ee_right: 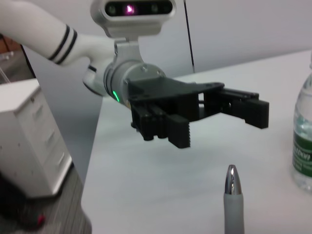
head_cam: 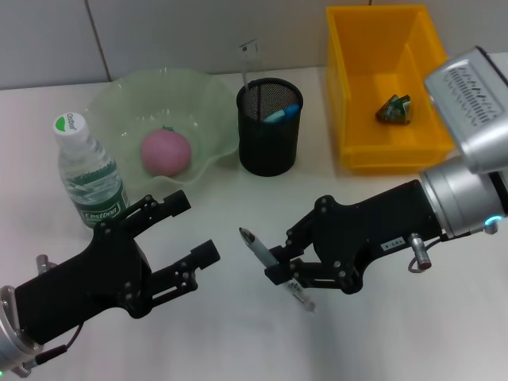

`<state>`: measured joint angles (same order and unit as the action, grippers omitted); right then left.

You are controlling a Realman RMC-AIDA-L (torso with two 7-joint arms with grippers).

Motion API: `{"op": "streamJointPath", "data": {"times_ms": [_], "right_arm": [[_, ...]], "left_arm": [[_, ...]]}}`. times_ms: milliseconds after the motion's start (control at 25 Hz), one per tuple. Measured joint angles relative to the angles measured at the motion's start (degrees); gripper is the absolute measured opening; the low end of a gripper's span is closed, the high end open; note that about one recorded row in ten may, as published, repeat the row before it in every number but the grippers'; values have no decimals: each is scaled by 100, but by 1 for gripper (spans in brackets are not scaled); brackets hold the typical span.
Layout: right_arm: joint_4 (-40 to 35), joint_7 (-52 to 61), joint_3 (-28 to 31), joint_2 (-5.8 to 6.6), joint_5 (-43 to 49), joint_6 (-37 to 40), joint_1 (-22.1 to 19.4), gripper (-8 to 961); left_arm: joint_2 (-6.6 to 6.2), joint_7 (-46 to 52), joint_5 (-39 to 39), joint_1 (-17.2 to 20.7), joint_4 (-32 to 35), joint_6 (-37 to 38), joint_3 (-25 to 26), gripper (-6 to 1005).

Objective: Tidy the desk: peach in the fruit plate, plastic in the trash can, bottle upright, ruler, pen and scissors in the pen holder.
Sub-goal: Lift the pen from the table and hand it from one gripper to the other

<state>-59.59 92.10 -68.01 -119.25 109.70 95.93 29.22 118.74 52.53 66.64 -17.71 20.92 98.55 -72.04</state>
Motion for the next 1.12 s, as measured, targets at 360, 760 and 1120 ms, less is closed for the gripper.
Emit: {"op": "streamJointPath", "data": {"times_ms": [360,760,1120], "right_arm": [[433,-506,177,-1,-554,-28,-1,130],[950,-751,-60,-18,-851,-482,269,131],[1373,-1017,-158,-32,-1061,-700,486,131]], "left_arm": [[3,146,-3,-232,-289,-135,-15,797],[29,254,-3,-301,-305,-4,-34,797],[34,374,-3,-391,-349,-13,-7,797]]}}
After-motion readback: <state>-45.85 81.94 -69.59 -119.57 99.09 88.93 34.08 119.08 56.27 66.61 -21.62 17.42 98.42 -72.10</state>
